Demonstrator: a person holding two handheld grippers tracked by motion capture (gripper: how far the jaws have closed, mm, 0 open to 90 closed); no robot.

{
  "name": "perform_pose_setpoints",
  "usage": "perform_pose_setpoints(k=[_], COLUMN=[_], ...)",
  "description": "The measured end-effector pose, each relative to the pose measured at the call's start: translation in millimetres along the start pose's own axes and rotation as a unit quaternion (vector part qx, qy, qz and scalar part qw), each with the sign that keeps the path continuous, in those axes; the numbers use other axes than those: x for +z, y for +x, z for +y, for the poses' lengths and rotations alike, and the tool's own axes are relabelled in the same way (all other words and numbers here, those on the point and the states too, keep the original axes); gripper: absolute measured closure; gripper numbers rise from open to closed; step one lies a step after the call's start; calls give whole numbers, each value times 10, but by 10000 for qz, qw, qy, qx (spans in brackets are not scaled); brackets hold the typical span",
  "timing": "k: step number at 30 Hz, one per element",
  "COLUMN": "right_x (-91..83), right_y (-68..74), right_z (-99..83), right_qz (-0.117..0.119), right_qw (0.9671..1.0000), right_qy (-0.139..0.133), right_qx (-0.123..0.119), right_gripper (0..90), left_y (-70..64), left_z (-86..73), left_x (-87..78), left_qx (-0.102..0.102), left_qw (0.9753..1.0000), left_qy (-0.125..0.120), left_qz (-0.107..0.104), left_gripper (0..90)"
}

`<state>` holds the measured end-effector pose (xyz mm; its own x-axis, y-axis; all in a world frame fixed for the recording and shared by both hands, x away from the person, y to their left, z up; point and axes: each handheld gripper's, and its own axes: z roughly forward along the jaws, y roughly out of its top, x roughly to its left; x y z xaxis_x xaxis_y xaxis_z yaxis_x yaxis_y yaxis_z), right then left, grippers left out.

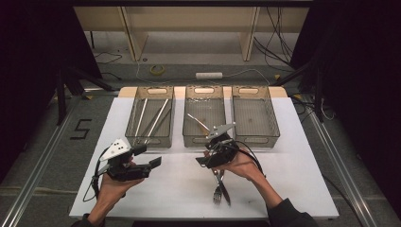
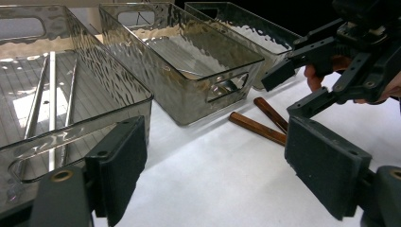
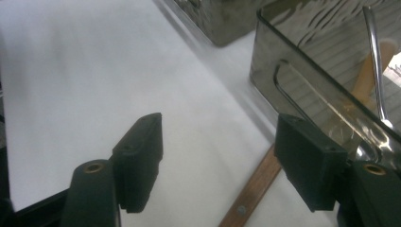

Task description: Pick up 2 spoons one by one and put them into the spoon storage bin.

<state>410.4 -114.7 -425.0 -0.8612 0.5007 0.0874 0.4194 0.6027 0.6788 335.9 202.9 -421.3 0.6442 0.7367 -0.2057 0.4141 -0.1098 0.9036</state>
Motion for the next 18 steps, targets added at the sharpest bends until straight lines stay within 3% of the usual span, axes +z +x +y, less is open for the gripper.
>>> perform_pose_setpoints(k=[13,18], right_x=[109,127], right_y=[-96,-102], right_z=[-126,-137], right_qz=[-176,-216], right_qw=[9996,9994], right_qy=[228,271], right_qx=[65,61], right_gripper=[503,601], left_y=[2,-2], left_z=[2,-1], left_x=[11,2], left_qx=[13,29], left_qw=[10000,10000], left_qy=[14,17], left_qz=[-21,-10], left_gripper=[211,211])
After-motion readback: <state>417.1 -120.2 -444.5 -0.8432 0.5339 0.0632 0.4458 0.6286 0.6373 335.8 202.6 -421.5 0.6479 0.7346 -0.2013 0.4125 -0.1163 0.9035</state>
